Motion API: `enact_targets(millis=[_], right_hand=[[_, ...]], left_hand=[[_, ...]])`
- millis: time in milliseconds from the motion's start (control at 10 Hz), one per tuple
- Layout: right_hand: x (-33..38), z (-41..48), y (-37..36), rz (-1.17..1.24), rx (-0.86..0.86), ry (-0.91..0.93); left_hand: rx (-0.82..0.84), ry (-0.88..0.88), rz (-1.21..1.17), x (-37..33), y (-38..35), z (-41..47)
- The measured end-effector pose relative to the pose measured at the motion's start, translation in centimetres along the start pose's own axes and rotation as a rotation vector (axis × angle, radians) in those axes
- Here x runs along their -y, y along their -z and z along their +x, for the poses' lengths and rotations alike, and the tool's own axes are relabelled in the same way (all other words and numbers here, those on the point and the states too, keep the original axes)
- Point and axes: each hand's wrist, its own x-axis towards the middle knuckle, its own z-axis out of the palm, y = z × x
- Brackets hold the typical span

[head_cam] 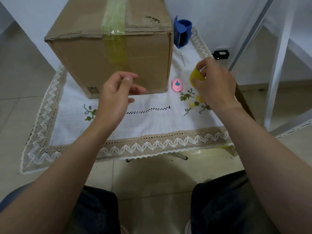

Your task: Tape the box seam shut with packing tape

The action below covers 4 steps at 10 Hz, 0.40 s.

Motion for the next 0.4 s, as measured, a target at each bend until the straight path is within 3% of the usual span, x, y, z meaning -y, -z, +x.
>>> enact_targets(millis=[200,400], right_hand=[[0.3,-0.5,-1.0,-0.097,0.074,0.025],[2.5,-2.8,1.7,-0.033,0.225,0.029]], left_hand=[[0.033,-0.050,0.044,0.0,1.2,-0.4],[0.007,-0.114,0.055,-3.1,6.5,-2.4]])
